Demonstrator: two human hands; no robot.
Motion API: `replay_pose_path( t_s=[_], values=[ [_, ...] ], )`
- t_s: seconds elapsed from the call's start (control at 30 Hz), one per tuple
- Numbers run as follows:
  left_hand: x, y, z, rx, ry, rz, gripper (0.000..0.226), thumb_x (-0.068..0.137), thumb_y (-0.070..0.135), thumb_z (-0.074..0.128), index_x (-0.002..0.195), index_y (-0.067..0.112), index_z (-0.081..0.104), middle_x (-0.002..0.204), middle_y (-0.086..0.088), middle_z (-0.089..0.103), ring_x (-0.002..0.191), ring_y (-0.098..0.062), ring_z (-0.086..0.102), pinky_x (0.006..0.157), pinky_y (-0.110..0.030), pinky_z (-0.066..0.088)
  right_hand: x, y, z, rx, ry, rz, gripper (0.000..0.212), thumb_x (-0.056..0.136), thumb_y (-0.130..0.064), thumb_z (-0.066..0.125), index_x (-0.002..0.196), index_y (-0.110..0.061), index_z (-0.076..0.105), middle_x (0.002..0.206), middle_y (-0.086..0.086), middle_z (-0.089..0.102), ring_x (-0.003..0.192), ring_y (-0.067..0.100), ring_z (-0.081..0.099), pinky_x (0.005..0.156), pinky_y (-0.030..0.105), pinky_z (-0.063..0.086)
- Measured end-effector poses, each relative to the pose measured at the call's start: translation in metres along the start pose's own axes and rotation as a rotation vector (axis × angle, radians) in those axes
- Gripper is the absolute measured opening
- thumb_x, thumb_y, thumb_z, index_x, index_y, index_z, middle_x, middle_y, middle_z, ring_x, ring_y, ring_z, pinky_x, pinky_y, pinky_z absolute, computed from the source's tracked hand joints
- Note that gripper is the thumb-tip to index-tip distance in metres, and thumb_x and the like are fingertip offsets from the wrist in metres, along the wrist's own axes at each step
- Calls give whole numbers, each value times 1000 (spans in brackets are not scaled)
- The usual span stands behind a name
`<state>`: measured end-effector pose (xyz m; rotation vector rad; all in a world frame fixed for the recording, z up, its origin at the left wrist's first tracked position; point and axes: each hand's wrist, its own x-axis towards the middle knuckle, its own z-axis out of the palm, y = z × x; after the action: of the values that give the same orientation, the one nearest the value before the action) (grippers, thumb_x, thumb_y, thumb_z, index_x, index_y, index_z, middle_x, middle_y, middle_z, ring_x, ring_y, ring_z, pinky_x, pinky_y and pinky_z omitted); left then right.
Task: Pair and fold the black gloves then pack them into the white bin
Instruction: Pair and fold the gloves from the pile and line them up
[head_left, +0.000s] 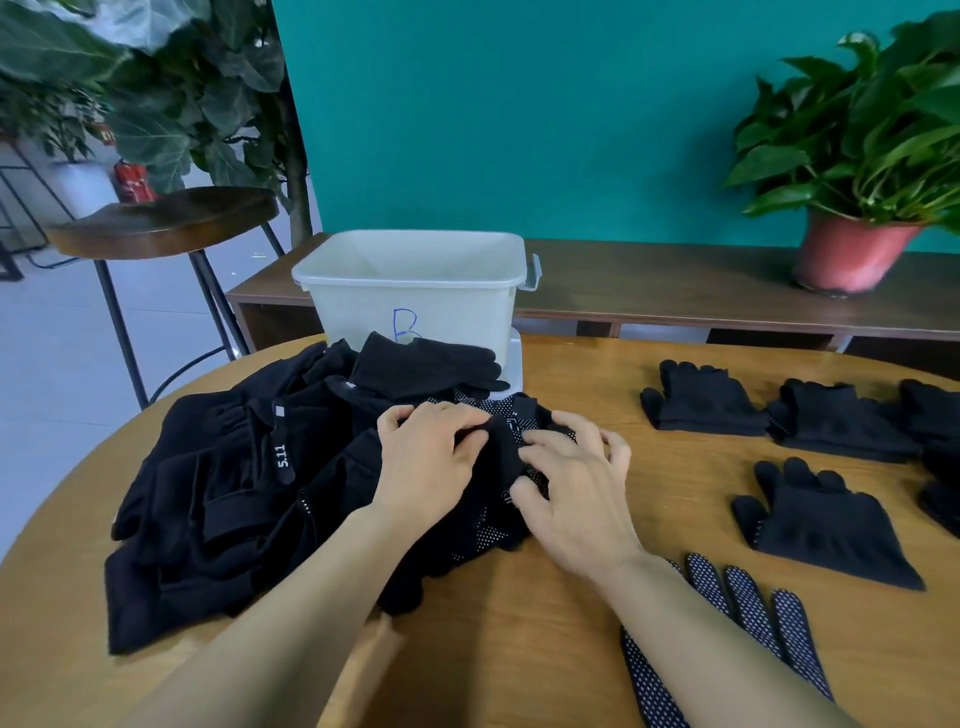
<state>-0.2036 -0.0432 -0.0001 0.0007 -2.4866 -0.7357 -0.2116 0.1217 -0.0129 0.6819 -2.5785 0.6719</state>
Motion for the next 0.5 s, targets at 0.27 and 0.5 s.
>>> replay_pose_path(
  t_s=[0.27, 0.5],
  values=[
    [31, 44, -85, -398, 10, -117, 20, 91, 15, 67, 87, 34, 72, 79, 23, 69, 77, 4, 64, 92, -31, 51, 51, -44, -72, 321, 79, 187, 12, 91, -32, 64, 83, -38, 70, 93, -16, 63, 120, 9, 46, 99, 32, 20],
    [25, 86, -143, -587, 32, -96, 11, 94, 8, 63, 98, 12, 72, 91, 5, 74, 80, -1, 68, 76, -14, 51, 62, -75, -141, 644, 148, 216, 19, 79, -29, 71, 65, -40, 67, 79, -12, 72, 88, 20, 67, 94, 55, 47]
  ],
)
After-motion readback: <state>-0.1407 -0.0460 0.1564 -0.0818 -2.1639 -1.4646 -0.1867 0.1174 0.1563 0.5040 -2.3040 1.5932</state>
